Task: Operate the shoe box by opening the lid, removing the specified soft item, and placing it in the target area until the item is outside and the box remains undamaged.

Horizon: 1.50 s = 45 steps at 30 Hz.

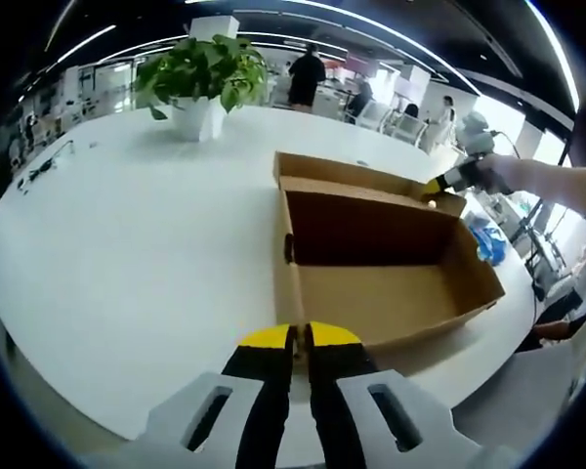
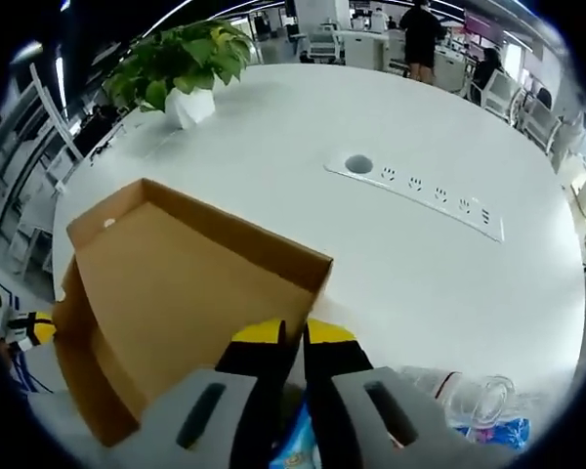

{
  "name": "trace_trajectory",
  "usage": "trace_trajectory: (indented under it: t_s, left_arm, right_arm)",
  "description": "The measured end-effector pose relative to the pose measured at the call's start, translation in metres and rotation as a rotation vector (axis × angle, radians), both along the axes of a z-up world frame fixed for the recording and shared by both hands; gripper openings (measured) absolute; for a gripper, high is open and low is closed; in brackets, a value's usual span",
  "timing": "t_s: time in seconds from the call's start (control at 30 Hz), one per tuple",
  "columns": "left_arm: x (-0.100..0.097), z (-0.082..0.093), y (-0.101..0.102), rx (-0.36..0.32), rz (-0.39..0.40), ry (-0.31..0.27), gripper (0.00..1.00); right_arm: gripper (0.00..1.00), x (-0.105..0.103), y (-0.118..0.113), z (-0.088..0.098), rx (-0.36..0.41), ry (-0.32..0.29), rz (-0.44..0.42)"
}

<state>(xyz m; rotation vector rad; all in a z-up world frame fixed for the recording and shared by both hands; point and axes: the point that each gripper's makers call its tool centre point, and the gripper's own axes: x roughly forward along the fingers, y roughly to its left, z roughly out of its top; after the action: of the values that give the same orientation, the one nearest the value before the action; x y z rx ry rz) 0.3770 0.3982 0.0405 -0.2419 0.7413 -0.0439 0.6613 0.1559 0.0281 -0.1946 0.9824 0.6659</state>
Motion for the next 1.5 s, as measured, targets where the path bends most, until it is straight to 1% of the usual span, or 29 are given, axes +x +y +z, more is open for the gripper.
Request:
trace_trajectory:
  t_s: [0.1,0.2,0.33,0.4,0.57,0.67,1.13,1.23,1.33,1.4,1.5]
  left_arm:
    - [-0.001,0.000,-0.001,0.016,-0.009,-0.005,0.02]
    - [-0.001,0.000,-0.001,0.018,-0.015,-0.007,0.02]
    - [-0.001,0.000,-0.001,0.018,-0.019,-0.003,0.02]
    - [-0.001,0.000,-0.002,0.018,-0.020,-0.002,0.02]
    - [0.000,0.000,-0.002,0.015,-0.023,-0.003,0.02]
    - [0.001,0.000,-0.002,0.009,-0.022,-0.002,0.02]
    - [0.002,0.000,-0.003,0.013,-0.024,-0.009,0.02]
    - [0.003,0.001,-0.002,0.010,-0.020,-0.015,0.02]
    - [0.002,0.001,-0.002,0.002,-0.005,-0.026,0.02]
    - [0.002,0.001,-0.002,0.001,-0.002,-0.029,0.02]
    - [0.003,0.001,-0.002,0.001,-0.004,-0.029,0.02]
  right_arm:
    - [0.04,0.000,0.002,0.006,0.013,-0.018,0.000]
    - [0.04,0.001,0.002,0.012,0.025,-0.044,0.003]
    - [0.03,0.001,0.004,0.023,0.046,-0.093,0.008]
    - [0.03,0.002,0.004,0.032,0.067,-0.118,0.007]
    - [0.02,0.001,0.003,0.046,0.104,-0.138,-0.003]
    - [0.01,-0.001,0.002,0.056,0.122,-0.160,-0.004]
    - [0.00,-0.021,0.000,0.091,0.194,-0.239,0.010]
    - [0.00,-0.027,-0.002,0.098,0.215,-0.258,0.007]
    - [0.00,-0.037,-0.005,0.106,0.233,-0.295,0.013]
    - [0.00,-0.041,-0.006,0.109,0.243,-0.302,0.010]
    - [0.00,-0.051,-0.008,0.114,0.256,-0.331,0.019]
